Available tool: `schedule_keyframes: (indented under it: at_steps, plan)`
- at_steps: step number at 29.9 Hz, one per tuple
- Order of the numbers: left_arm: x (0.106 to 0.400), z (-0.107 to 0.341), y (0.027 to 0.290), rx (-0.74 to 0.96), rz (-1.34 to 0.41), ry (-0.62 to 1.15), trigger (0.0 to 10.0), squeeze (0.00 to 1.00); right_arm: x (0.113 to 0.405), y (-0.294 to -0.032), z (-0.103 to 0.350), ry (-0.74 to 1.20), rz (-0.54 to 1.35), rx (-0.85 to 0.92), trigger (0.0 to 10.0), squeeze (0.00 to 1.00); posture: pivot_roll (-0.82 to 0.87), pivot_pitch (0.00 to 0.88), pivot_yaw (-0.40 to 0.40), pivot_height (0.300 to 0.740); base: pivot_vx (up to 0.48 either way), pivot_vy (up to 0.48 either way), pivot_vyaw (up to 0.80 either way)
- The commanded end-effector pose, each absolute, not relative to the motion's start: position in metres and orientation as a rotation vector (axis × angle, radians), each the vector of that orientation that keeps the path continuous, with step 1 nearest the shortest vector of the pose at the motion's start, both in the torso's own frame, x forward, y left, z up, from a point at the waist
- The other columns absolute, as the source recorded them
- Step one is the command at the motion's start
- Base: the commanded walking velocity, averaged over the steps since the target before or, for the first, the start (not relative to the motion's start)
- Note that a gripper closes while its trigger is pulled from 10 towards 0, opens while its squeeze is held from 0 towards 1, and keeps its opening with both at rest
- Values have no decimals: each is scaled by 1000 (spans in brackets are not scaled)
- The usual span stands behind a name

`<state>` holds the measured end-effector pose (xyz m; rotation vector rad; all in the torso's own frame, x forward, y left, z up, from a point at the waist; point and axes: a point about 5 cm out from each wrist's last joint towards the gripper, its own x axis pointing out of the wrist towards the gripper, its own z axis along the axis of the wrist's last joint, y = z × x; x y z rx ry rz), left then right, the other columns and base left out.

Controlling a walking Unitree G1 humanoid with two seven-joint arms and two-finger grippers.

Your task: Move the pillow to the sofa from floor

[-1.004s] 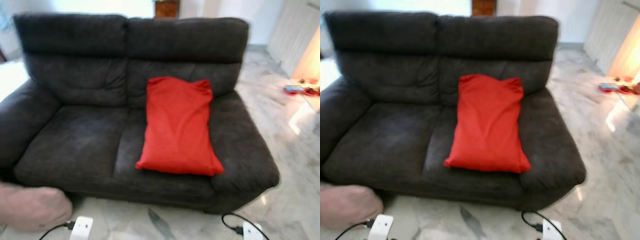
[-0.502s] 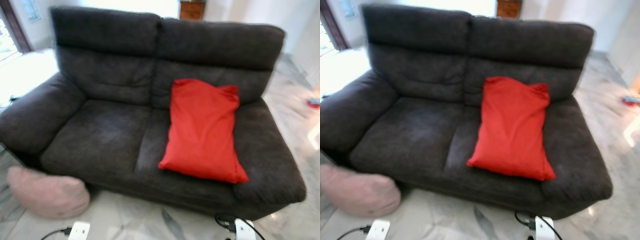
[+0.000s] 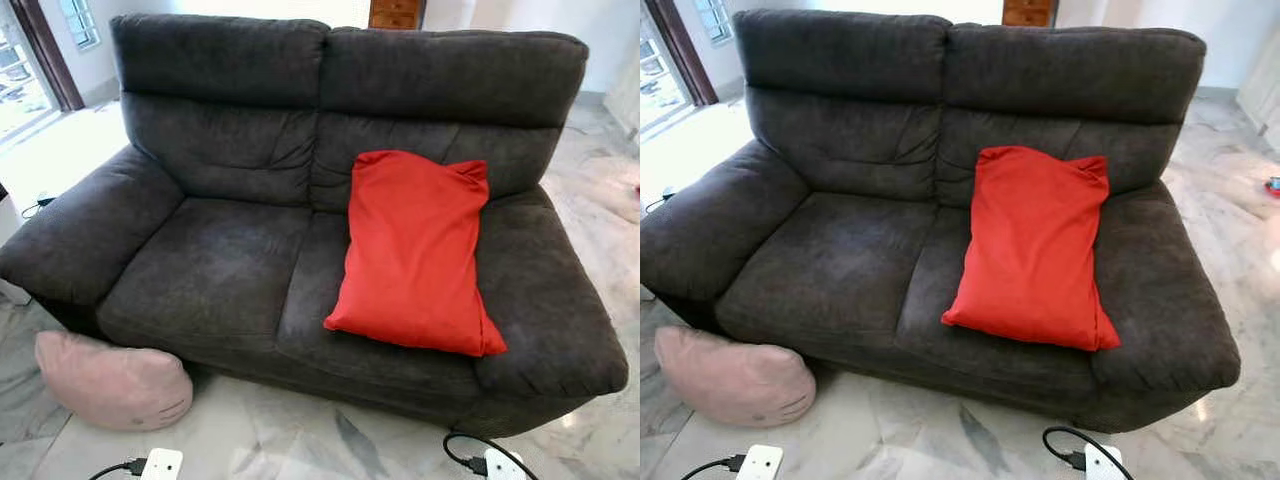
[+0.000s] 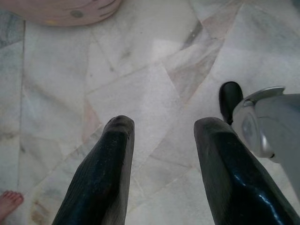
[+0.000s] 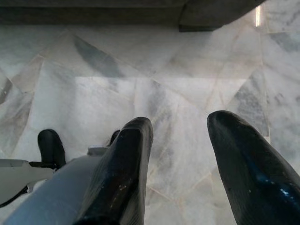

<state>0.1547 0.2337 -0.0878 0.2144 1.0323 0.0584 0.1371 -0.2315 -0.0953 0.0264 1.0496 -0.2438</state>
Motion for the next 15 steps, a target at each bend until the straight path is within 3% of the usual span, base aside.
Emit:
schedule_keyframes:
  at_steps: [1,7,15]
  plan:
    - [152,-89,233,221,53,1035,10000,0,138,-232,-95,1046,-275,38,10000,0,100,0,6,740,0,0,0]
    - [152,-89,232,229,44,1036,10000,0,134,-239,-95,1049,-329,37,10000,0,90,0,9,740,0,40,0]
    - [170,-82,233,246,25,1003,10000,0,135,-241,-93,1027,-343,53,10000,0,86,0,15,740,0,249,0]
